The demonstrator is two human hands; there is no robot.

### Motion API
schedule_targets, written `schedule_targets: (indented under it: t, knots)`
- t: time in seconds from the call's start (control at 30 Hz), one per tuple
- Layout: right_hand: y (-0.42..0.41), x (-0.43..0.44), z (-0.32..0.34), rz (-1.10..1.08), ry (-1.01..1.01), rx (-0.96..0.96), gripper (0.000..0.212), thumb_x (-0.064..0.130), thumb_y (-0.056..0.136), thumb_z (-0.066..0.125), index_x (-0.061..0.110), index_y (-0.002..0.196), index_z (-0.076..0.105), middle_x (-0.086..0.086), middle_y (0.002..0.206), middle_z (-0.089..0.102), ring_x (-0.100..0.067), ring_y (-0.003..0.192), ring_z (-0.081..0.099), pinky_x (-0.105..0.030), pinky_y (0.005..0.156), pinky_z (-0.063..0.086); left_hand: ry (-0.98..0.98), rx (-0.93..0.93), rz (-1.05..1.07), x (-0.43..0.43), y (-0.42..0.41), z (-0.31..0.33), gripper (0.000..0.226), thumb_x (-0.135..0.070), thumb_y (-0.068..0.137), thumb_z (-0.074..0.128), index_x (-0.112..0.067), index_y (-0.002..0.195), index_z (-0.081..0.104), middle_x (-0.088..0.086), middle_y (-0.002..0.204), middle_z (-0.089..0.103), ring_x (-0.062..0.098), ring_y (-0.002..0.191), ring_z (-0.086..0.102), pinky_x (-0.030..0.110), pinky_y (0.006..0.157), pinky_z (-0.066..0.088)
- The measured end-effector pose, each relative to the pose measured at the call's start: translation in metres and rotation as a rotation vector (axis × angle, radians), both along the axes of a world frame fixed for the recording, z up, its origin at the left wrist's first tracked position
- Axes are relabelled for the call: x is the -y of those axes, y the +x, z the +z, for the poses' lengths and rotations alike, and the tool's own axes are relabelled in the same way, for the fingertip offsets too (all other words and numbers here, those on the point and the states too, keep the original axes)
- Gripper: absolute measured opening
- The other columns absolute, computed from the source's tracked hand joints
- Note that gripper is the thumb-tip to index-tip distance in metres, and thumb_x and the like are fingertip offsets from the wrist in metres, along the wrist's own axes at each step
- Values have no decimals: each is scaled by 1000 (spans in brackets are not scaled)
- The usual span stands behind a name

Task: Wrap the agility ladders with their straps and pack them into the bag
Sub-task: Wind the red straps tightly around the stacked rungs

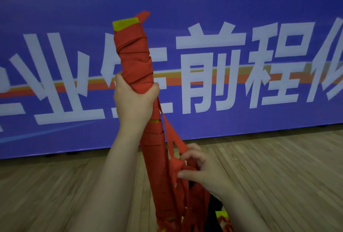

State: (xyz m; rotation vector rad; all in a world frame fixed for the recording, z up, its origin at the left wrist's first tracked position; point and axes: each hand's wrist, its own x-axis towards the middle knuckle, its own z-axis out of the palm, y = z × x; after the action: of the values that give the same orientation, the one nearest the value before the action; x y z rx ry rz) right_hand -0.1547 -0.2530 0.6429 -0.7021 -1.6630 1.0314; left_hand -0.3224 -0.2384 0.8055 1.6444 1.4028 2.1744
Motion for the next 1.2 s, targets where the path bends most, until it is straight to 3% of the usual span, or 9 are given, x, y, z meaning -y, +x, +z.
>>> schedule_targets:
  t: [0.2, 0.37, 0.53, 0.63, 0.73, 0.83, 0.93, 1.03, 1.2]
  knots:
    - [21, -13, -18, -139, -135, -7, 25, 16, 69, 76, 16, 64, 51, -4, 121, 58, -12, 100, 61, -22, 79, 45, 5, 27, 29, 2, -5, 4, 49, -23, 72, 74, -17, 115, 50, -15, 87, 53, 3, 73, 55, 9, 58, 38]
    - [37, -24, -41, -365, -697, -622, 16, 16, 94, 52, 4, 94, 62, -17, 86, 63, -26, 75, 59, -35, 63, 47, 28, 15, 49, 6, -9, 8, 50, -24, 72, 74, -18, 116, 50, -18, 87, 53, 2, 74, 55, 13, 62, 42]
    - [54, -41, -66, -826, -838, -236, 25, 11, 95, 43, -7, 102, 60, -12, 64, 56, -22, 56, 50, -26, 50, 35, 52, 4, 39, 8, -9, 11, 51, -22, 71, 74, -18, 116, 49, -23, 84, 50, -6, 73, 53, -2, 55, 36]
    - [53, -54, -58, -717, -899, -418, 27, -4, 94, 39, -7, 116, 54, -20, 78, 63, -23, 58, 60, -25, 43, 49, 49, -12, 13, 8, -6, 9, 47, -21, 71, 74, -24, 109, 46, -23, 84, 49, -12, 70, 53, -2, 55, 36]
    - [48, -60, -49, -547, -769, -393, 51, -1, 90, 54, 7, 138, 38, -21, 112, 61, -28, 87, 67, -36, 70, 59, 38, -31, 0, 7, -4, 6, 45, -22, 71, 75, -27, 103, 44, -22, 84, 51, -4, 72, 54, -2, 55, 35]
    - [48, -56, -39, -732, -626, 305, 94, 0, 81, 65, 24, 151, 7, -20, 150, 24, -32, 110, 57, -31, 71, 53, 37, -35, -40, 6, -3, 3, 47, -19, 71, 76, -27, 104, 44, -22, 85, 51, -8, 72, 53, -2, 56, 37]
    - [40, -47, -13, -831, -485, 686, 59, 16, 86, 63, 9, 138, 37, -19, 136, 44, -26, 99, 57, -26, 61, 45, 38, -33, -72, 6, -1, 1, 47, -16, 71, 76, -26, 104, 44, -23, 84, 49, -18, 68, 52, -3, 56, 36]
    - [20, -44, 11, -693, -240, 451, 27, 30, 90, 59, 14, 111, 61, 0, 106, 64, -18, 103, 61, -32, 85, 51, 41, -50, -106, 7, 4, -2, 46, -13, 72, 76, -25, 103, 44, -24, 82, 49, -24, 66, 50, -3, 56, 36]
    - [-17, -17, 91, -174, -3, -109, 43, 48, 87, 57, 39, 128, 48, 15, 130, 55, 3, 116, 53, -13, 90, 45, 15, -74, -309, 11, 13, -10, 49, -17, 67, 80, -38, 95, 46, -22, 83, 59, -16, 71, 57, 1, 62, 41]
